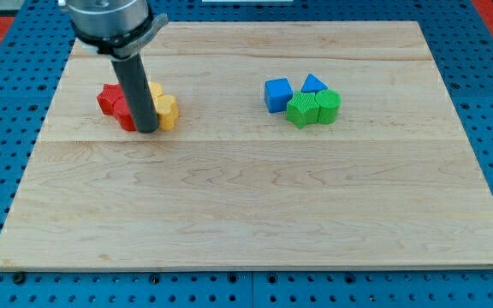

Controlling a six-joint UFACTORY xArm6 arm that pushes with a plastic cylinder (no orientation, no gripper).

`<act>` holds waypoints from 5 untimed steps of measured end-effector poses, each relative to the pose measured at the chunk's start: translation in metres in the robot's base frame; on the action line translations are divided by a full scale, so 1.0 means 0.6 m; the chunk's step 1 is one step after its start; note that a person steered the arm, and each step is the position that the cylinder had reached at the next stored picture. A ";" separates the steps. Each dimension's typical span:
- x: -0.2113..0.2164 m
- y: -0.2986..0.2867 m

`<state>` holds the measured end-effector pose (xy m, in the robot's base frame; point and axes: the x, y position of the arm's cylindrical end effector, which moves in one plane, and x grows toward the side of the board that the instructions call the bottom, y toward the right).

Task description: Push the yellow hexagon towards top left

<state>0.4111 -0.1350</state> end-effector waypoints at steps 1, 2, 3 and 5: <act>-0.008 0.013; 0.048 0.051; 0.042 0.120; -0.043 0.022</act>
<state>0.3852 -0.1217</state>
